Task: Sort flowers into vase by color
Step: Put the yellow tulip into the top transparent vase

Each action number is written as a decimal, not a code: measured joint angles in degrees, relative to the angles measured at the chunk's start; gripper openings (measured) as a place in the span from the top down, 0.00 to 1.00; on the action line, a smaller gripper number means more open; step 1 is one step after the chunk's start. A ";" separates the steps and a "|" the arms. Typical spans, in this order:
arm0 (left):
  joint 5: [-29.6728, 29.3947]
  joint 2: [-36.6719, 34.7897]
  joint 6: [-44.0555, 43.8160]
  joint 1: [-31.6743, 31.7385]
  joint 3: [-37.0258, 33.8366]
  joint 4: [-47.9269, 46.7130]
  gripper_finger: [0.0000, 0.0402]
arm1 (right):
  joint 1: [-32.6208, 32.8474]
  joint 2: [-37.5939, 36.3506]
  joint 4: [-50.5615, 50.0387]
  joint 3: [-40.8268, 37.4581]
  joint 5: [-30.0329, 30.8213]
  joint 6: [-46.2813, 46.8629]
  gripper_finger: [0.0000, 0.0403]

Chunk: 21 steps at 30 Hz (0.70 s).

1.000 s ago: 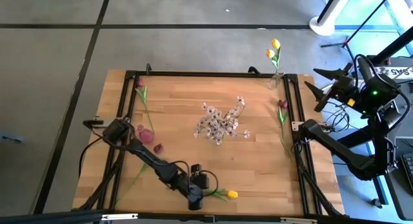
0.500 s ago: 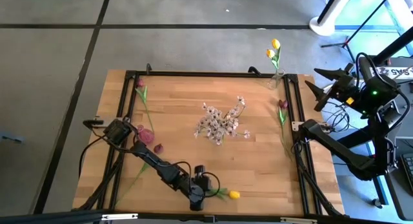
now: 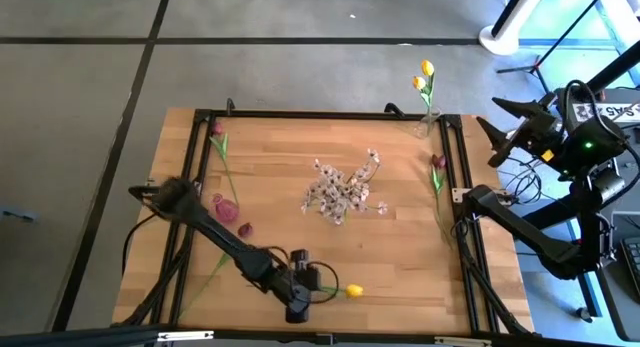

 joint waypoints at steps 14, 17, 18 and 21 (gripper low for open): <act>-15.88 -28.28 -3.04 -2.22 1.63 -29.59 0.99 | 0.00 2.65 19.00 0.04 -10.51 4.73 0.37; -17.95 -29.90 -6.42 -0.87 1.63 -40.18 1.00 | 0.00 5.62 22.51 -0.07 -13.63 8.49 0.37; -18.21 -30.64 -7.95 -0.37 1.59 -42.66 1.00 | 0.00 6.34 23.27 -0.07 -14.26 8.81 0.37; -18.64 -33.92 -10.87 0.29 1.58 -46.40 1.00 | 0.00 8.09 23.94 -0.06 -14.61 8.79 0.37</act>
